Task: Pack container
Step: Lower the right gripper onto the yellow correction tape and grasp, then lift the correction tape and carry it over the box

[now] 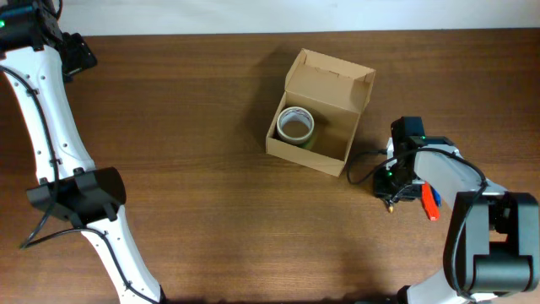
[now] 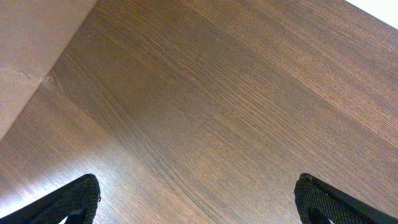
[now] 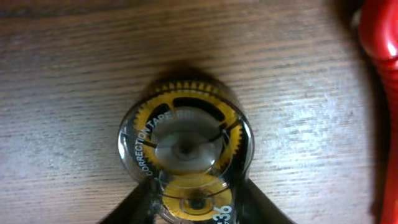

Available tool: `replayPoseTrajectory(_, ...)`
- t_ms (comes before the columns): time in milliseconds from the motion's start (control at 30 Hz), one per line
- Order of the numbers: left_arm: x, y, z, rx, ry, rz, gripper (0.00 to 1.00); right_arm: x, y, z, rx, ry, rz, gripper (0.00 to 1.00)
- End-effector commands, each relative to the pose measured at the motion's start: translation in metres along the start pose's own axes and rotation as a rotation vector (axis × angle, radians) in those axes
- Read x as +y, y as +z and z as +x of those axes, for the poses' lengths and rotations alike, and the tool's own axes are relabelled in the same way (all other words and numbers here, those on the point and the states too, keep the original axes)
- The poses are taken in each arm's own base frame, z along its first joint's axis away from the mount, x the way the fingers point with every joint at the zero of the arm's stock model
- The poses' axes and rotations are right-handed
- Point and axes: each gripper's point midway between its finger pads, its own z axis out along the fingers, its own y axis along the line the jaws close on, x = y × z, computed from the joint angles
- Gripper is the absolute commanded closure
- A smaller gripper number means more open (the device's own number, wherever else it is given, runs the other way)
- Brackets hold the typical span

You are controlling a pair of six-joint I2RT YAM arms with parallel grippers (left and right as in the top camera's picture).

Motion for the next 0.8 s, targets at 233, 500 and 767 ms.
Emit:
replayPoseTrajectory(233,0.001,0.004,0.001,0.009,0.006,0.0,0.0,0.01,0.002,-0.01,-0.018,-0.003,-0.047,0.77)
replayPoseTrajectory(500,0.001,0.004,0.001,0.009,0.006,0.0,0.0,0.017,-0.066,-0.073,-0.177,-0.031,-0.059,0.75)
replayPoseTrajectory(767,0.001,0.004,0.001,0.009,0.006,0.0,0.0,0.017,-0.178,-0.123,-0.364,-0.064,0.013,0.75)
